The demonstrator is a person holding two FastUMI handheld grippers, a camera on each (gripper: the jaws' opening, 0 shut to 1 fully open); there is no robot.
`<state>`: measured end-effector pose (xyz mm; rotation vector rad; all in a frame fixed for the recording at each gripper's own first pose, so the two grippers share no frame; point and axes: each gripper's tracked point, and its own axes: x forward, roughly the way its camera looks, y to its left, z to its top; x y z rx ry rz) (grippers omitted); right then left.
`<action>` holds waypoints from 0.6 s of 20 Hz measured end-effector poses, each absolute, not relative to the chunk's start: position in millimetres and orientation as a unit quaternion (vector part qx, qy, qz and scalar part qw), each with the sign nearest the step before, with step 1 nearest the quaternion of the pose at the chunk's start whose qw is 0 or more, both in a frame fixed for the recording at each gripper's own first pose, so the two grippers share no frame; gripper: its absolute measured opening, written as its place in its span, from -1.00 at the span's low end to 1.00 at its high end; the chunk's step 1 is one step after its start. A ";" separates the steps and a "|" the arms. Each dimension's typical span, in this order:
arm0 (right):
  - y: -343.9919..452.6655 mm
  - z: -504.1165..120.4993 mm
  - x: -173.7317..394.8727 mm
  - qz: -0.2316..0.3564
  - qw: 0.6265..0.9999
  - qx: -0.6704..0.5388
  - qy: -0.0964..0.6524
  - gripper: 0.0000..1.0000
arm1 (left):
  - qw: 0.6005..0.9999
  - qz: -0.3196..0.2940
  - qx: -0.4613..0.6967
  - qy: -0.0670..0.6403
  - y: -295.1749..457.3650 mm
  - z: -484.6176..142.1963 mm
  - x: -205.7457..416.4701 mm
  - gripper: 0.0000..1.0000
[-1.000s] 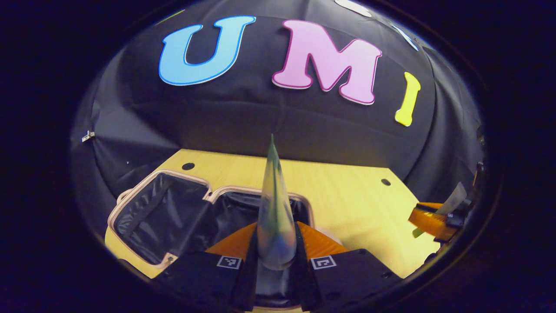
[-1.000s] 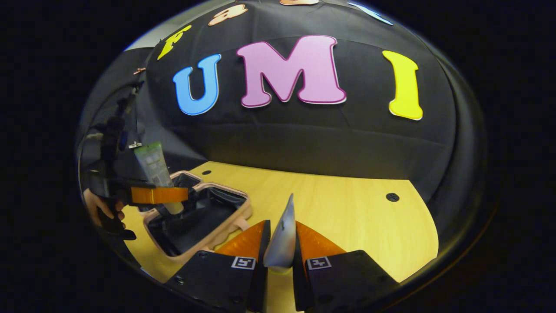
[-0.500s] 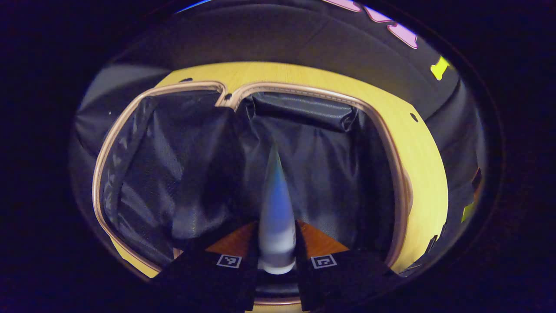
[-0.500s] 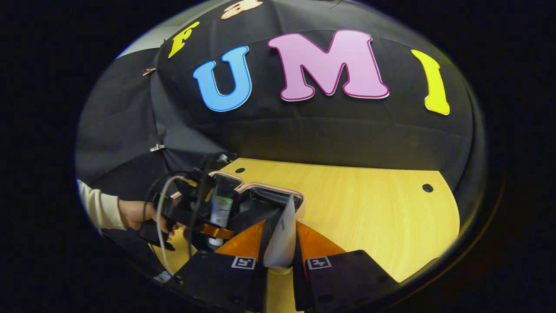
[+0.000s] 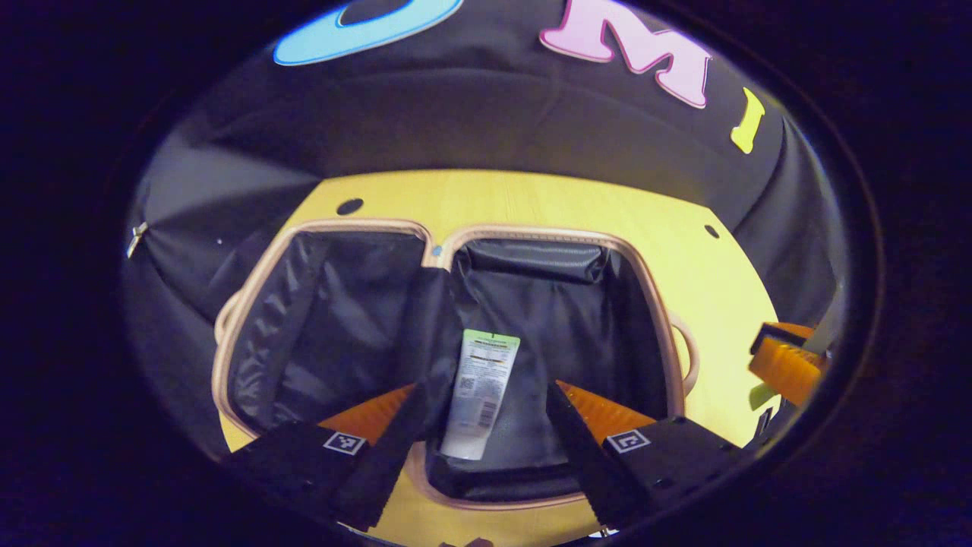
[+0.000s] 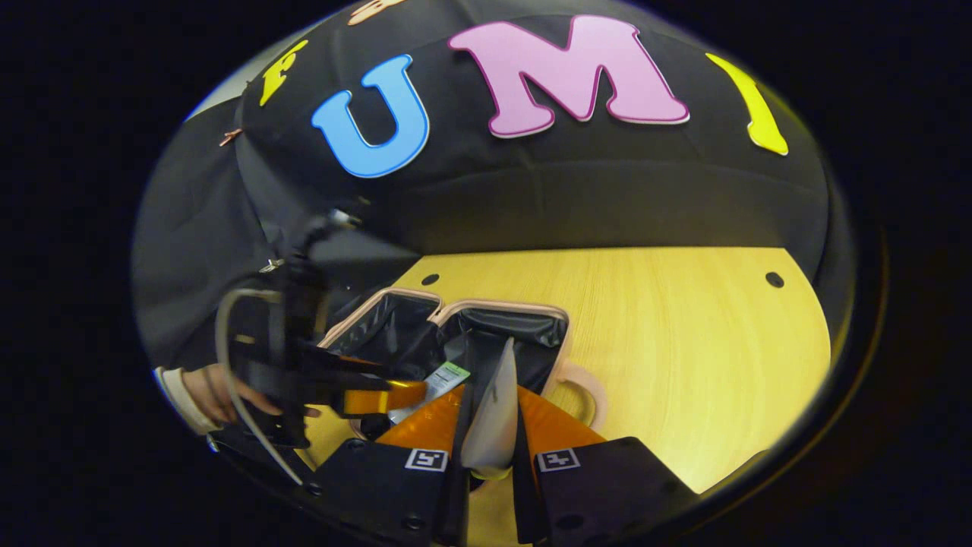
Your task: First open the suitcase, pack the skin care products into it, and then close the suitcase.
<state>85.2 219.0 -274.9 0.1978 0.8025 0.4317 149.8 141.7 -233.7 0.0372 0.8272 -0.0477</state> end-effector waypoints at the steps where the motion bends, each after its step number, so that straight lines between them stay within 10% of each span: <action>1: 225.7 -287.5 84.0 0.208 0.886 0.091 0.404 -0.44 | 0.927 -0.002 0.025 0.375 163.4 -214.9 143.6 0.96; 12: 290.6 -398.6 64.8 0.131 0.801 0.079 0.578 -0.27 | 0.946 0.086 -0.031 0.311 277.7 -168.8 46.9 0.96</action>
